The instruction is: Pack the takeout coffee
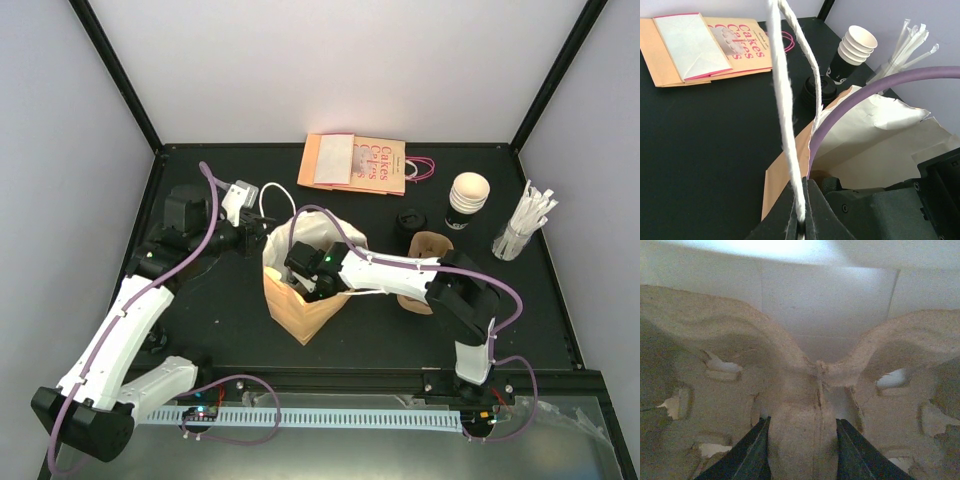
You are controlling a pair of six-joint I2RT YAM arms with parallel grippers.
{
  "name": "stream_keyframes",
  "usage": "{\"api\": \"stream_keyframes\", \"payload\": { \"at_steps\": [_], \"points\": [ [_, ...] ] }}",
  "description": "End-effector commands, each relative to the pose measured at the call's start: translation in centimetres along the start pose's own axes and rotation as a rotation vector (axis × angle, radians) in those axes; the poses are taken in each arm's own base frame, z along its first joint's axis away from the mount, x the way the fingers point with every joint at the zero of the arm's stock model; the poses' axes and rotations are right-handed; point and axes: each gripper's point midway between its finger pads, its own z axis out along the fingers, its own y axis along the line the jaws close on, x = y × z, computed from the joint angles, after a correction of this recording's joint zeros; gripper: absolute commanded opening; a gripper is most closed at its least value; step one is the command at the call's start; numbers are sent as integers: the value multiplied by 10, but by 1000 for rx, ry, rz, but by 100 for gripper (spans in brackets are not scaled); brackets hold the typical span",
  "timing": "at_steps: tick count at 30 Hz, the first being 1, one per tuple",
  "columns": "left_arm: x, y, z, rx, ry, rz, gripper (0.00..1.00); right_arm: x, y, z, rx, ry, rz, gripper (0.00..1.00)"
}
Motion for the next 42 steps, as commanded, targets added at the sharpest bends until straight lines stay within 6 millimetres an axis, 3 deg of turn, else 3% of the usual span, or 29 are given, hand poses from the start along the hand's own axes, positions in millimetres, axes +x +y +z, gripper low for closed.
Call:
{"api": "stream_keyframes", "payload": {
  "at_steps": [1, 15, 27, 29, 31, 35, 39, 42],
  "points": [
    [-23, -5, -12, -11, -84, 61, 2, 15, 1, 12, -13, 62, 3, 35],
    [-24, -8, -15, -4, -92, 61, 2, 22, -1, 40, -8, 91, 8, 35],
    [-23, -9, -17, -4, -94, 63, 2, 21, -3, 34, 3, 78, 8, 36],
    [-23, -10, -17, -4, -94, 64, 1, 20, -2, 33, 2, 72, 7, 42],
    [-23, -10, -18, -4, -96, 64, 2, 19, -2, 30, 0, 61, 7, 58],
    [-23, -11, -19, -3, -98, 65, 1, 15, 0, 25, -14, 38, 7, 73],
    [-23, -12, -20, 0, -98, 63, 2, 13, 1, 22, -18, 30, 5, 96],
    [-22, -12, -21, 1, -98, 64, 2, 14, -1, 21, -8, 32, 9, 100]
  ]
}}
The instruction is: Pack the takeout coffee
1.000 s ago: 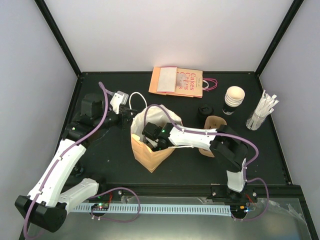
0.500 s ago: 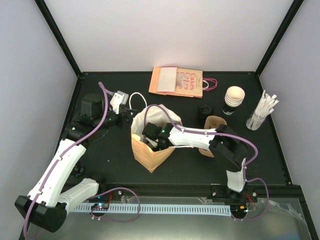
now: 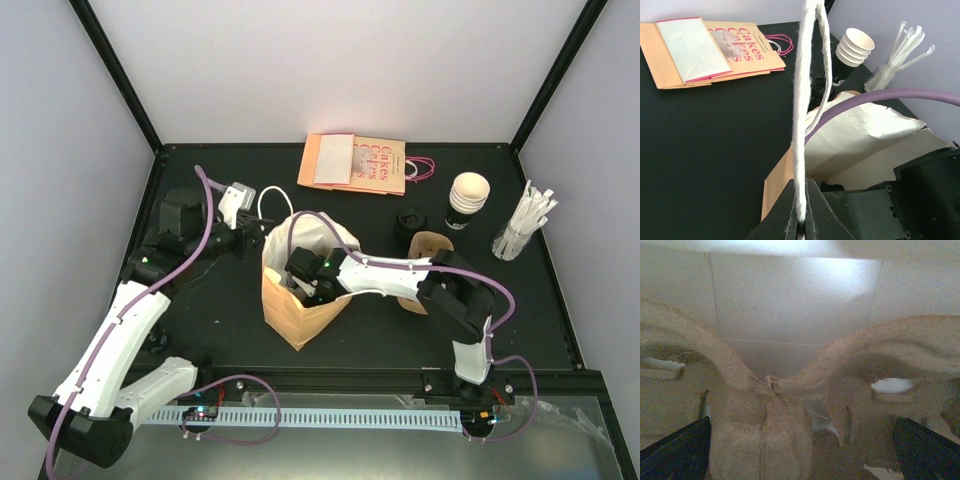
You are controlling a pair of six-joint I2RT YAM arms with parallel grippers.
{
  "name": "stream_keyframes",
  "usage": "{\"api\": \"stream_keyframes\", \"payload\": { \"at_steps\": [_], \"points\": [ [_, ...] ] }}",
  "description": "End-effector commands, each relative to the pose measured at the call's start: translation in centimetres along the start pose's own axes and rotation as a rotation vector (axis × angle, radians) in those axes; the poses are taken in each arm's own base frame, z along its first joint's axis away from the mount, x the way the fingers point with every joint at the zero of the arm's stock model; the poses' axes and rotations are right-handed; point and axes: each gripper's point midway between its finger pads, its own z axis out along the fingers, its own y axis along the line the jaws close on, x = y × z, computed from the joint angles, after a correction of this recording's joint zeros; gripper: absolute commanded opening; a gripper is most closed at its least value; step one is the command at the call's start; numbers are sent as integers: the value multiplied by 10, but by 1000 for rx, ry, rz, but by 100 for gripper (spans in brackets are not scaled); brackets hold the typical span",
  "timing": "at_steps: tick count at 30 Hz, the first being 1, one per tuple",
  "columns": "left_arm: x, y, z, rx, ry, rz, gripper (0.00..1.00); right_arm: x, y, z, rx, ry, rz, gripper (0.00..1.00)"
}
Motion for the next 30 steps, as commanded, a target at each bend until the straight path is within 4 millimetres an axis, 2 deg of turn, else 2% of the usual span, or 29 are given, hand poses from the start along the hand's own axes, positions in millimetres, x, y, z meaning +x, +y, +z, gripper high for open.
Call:
{"api": "stream_keyframes", "payload": {
  "at_steps": [1, 5, 10, 13, 16, 17, 19, 24, 25, 27, 28, 29, 30],
  "points": [
    [-22, -8, -12, 2, -85, 56, 2, 11, -2, -2, 4, 34, 7, 100],
    [-21, -8, -12, 4, -82, 56, 2, 12, -8, -5, 45, 42, 15, 100],
    [-19, -7, -11, 4, -78, 56, 2, 8, -16, -24, 95, 14, 27, 99],
    [-20, -7, -11, 3, -81, 57, 1, 4, -15, -34, 87, -9, 29, 93],
    [-21, -8, -11, 7, -81, 55, 1, 3, -15, -36, 87, -10, 30, 84],
    [-20, -8, -11, 8, -81, 55, 2, 3, -15, -36, 88, -9, 30, 86],
    [-20, -8, -10, 10, -80, 55, 1, 4, -15, -36, 89, -7, 29, 99],
    [-19, -7, -10, 7, -74, 56, 2, 0, -14, -48, 84, -40, 30, 100],
    [-18, -7, -10, 8, -75, 55, 2, -1, -14, -52, 85, -52, 33, 97],
    [-18, -7, -9, 9, -73, 53, 1, -3, -14, -58, 85, -68, 35, 77],
    [-18, -7, -9, 9, -74, 52, 2, -4, -15, -61, 91, -75, 37, 73],
    [-17, -7, -9, 10, -74, 51, 2, -5, -16, -64, 97, -79, 41, 78],
    [-17, -7, -9, 12, -75, 50, 2, -5, -16, -66, 99, -84, 42, 88]
  ]
}}
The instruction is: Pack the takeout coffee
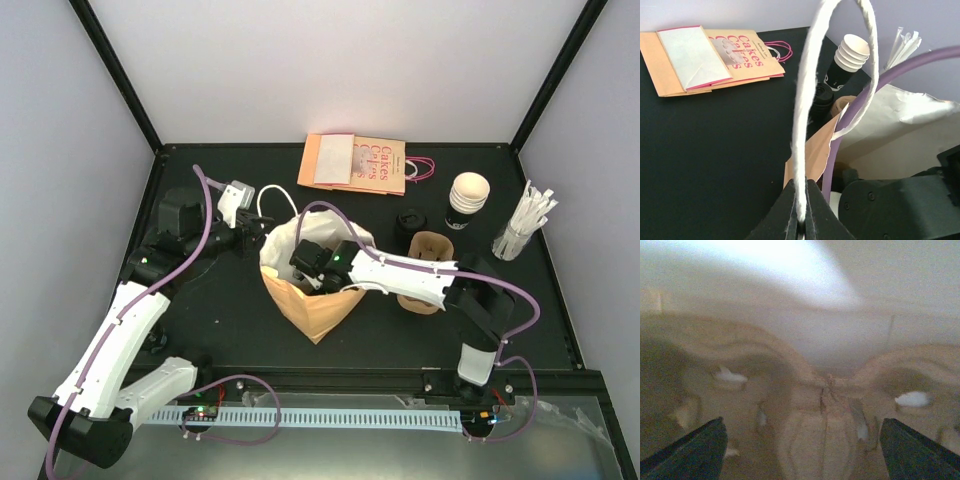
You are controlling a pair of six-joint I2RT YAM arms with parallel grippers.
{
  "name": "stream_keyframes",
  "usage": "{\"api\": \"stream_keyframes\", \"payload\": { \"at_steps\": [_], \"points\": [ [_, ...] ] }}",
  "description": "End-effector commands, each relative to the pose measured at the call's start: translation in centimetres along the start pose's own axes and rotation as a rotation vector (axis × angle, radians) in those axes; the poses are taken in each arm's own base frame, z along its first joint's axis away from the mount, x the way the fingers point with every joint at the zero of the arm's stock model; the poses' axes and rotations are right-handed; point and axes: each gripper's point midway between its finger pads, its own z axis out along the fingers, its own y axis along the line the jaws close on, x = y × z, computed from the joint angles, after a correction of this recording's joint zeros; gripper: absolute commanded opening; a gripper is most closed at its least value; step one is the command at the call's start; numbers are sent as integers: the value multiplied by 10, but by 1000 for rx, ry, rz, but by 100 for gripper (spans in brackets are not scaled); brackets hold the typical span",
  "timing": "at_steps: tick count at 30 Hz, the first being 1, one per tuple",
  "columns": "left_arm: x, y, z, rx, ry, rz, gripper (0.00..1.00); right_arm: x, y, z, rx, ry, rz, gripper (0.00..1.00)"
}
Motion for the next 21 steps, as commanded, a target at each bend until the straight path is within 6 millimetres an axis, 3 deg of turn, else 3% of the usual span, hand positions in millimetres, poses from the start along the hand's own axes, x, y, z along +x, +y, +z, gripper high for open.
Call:
{"api": "stream_keyframes", "payload": {
  "at_steps": [1, 4, 11, 15, 21],
  "points": [
    [-13, -6, -7, 10, -54, 40, 2, -12, -5, -27, 19, -69, 14, 94],
    [-12, -6, -7, 12, -52, 41, 2, -13, -6, -35, 21, -88, 14, 100],
    [-5, -4, 1, 29, -19, 30, 2, -25, -5, -63, 6, -170, 19, 100],
    [-2, -7, 5, 66, -2, 18, 2, -31, -7, -67, 20, -178, 20, 100],
    [-8, -14, 3, 91, -14, 41, 1, -50, -12, -100, 46, -312, 47, 100]
  ]
}}
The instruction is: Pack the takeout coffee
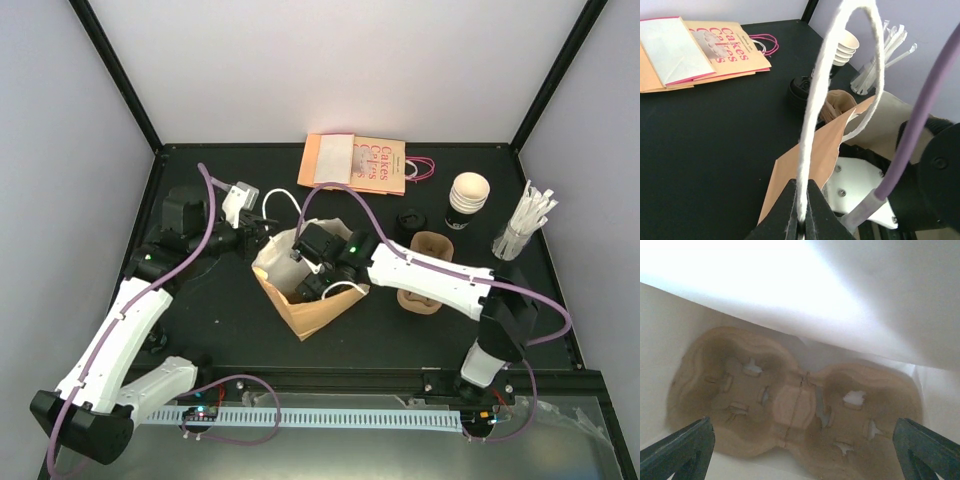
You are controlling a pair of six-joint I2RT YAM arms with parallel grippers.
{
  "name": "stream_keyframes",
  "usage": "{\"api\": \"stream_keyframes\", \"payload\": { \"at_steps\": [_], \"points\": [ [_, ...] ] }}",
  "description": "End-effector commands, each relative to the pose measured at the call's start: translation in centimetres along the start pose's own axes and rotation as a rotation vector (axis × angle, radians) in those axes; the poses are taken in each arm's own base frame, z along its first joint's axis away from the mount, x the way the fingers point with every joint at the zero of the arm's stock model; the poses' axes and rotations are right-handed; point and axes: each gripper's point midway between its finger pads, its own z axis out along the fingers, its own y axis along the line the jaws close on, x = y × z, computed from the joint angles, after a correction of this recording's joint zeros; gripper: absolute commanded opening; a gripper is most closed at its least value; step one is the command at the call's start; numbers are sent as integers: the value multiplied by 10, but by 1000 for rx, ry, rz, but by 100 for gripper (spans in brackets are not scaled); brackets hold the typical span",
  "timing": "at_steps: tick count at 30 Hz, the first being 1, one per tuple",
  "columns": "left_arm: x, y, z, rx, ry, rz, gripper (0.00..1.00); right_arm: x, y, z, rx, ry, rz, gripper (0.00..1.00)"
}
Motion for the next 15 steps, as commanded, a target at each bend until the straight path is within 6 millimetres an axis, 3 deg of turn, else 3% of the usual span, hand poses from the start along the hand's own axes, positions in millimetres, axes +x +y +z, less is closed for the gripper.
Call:
{"api": "stream_keyframes", "payload": {
  "at_steps": [1, 9, 15],
  "points": [
    [-14, -7, -4, 26, -39, 60, 1, -26, -9, -34, 42, -123, 28, 100],
    [-24, -9, -11, 1, -65, 107, 2, -64, -10, -123, -13, -418, 49, 100],
    [-30, -13, -15, 5, -87, 123, 2, -71, -8, -149, -43, -493, 50, 100]
  ]
}}
